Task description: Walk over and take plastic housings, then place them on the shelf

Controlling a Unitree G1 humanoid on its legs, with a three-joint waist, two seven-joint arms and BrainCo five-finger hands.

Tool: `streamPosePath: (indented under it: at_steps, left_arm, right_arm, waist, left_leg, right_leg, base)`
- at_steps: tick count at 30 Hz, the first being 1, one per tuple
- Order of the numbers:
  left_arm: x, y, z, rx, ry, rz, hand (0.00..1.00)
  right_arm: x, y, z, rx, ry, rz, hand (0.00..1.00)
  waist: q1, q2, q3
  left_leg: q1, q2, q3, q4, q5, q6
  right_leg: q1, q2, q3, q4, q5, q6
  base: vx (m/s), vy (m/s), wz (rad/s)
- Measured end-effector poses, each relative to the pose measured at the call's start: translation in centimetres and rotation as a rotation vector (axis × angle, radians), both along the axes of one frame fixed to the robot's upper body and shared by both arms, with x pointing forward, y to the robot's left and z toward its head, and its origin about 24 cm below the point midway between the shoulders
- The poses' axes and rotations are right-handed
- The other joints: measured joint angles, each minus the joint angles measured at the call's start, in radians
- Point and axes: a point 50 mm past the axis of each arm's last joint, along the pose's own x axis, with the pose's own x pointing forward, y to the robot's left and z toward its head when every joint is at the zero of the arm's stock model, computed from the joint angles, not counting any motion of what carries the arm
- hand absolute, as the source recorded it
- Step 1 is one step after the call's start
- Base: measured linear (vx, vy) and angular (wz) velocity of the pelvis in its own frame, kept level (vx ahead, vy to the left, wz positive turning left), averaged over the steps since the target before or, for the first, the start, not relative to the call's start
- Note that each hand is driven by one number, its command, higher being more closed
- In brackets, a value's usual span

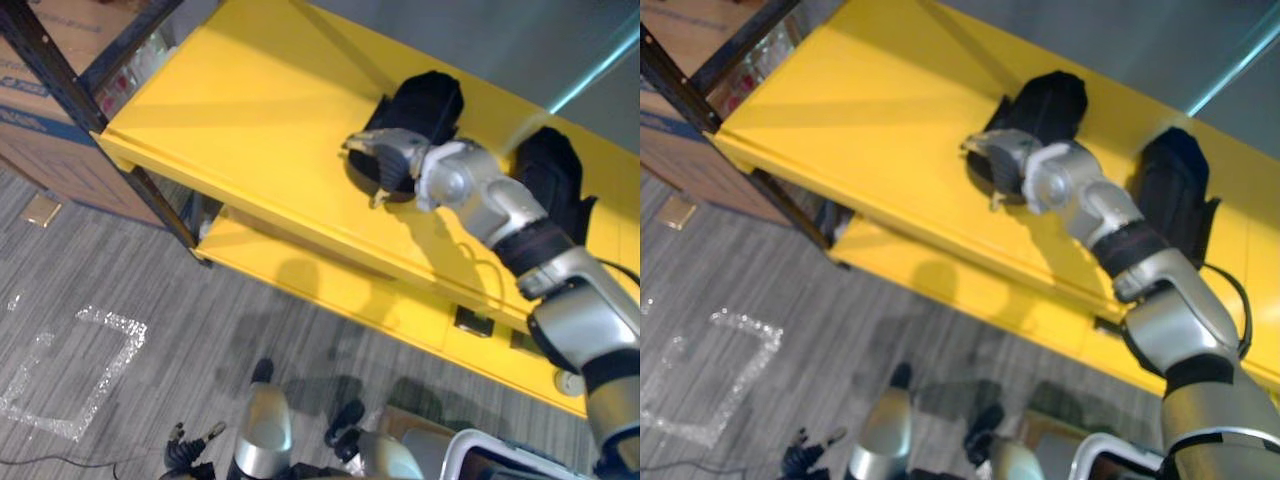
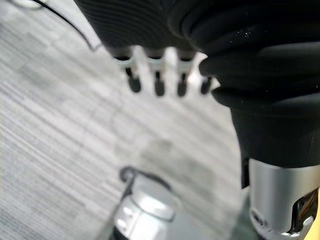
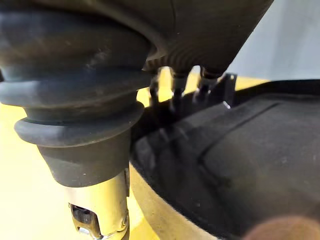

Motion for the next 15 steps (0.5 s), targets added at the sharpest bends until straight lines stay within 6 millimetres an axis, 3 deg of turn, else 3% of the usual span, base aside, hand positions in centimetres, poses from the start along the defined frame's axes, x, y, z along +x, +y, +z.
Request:
streamPosePath:
  at_steps: [15]
  left_arm:
    - [-0.05, 0.01, -0.02, 0.000, 0.005, -0.001, 0.00]
  right_arm:
    - [-0.57, 0.10, -0.59, -0.035, 0.011, 0.024, 0.00]
  waist:
    - [-0.005, -0.011, -0.007]
  left_leg:
    - [0.018, 0.001, 0.011, -0.013, 0.006, -0.003]
  right_leg:
    - [0.001, 0.000, 0.013, 0.001, 0.000, 0.000]
  base:
    - [0.00, 0.000, -0.02]
